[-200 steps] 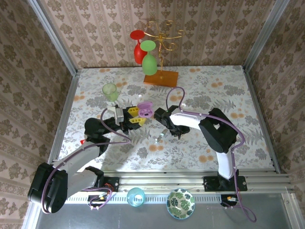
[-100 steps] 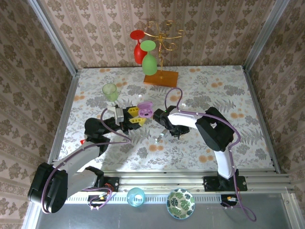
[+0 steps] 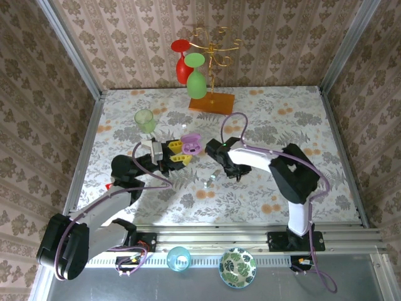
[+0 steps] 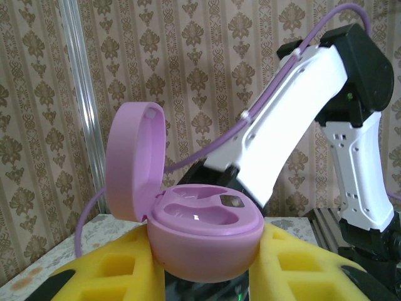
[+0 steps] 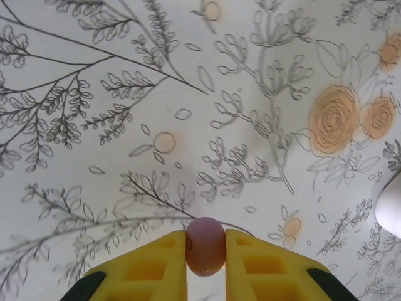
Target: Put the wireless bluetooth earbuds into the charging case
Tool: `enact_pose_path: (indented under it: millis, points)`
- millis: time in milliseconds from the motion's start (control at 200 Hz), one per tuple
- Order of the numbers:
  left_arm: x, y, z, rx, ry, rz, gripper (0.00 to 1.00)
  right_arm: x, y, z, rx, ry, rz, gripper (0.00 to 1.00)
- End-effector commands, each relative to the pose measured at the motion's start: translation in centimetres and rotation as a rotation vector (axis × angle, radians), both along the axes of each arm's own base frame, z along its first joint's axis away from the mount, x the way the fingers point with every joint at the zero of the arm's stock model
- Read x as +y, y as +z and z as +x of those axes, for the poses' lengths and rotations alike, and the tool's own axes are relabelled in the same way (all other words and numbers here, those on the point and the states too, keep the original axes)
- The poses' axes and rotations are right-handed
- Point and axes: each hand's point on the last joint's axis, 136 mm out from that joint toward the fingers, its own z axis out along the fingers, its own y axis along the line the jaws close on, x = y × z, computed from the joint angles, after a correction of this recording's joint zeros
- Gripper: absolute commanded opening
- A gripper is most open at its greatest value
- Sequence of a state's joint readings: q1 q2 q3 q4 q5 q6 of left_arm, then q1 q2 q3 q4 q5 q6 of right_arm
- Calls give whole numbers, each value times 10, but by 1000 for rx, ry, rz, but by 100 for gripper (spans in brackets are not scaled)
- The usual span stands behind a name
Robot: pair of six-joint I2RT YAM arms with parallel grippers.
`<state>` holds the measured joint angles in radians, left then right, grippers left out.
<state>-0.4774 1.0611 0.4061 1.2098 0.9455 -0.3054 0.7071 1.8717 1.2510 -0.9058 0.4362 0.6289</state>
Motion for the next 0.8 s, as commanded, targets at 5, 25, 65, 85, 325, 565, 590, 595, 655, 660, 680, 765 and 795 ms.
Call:
enact_pose_path:
  millis: [5, 25, 65, 85, 325, 565, 590, 595, 655, 660, 680, 765, 795]
  points:
    - [0, 5, -4, -45, -8, -17, 19, 6, 14, 0, -24, -65, 217, 17]
    - [0, 5, -4, -44, -8, -16, 19, 6, 14, 0, -22, -78, 248, 17]
    - [0, 4, -4, -41, -10, -15, 19, 9, 17, 0, -24, -99, 324, 17]
    - [0, 4, -4, -42, -12, -15, 19, 10, 19, -1, -26, -110, 361, 17]
    - [-1, 3, -3, -36, -11, -13, 19, 25, 36, -4, 2, -223, 745, 17]
    - [-3, 1, -1, -29, -13, -8, 19, 29, 48, -5, 15, -276, 930, 16]
    - [-3, 0, -1, -29, -12, -8, 19, 29, 49, -5, 14, -280, 936, 15]
    - [-3, 1, -1, -30, -13, -9, 19, 28, 49, -5, 13, -282, 937, 15]
    - [-3, 0, -1, -29, -14, -8, 19, 29, 51, -4, 6, -289, 962, 16]
    - [-3, 1, 0, -29, -13, -9, 19, 29, 51, -4, 5, -289, 965, 16]
    - [-3, 1, 0, -30, -12, -9, 19, 29, 52, -4, 6, -293, 974, 16]
    - [-4, 1, -1, -32, -16, -10, 19, 31, 53, -4, 10, -307, 1011, 16]
    - [-4, 1, -1, -33, -16, -9, 19, 31, 53, -4, 8, -308, 1016, 16]
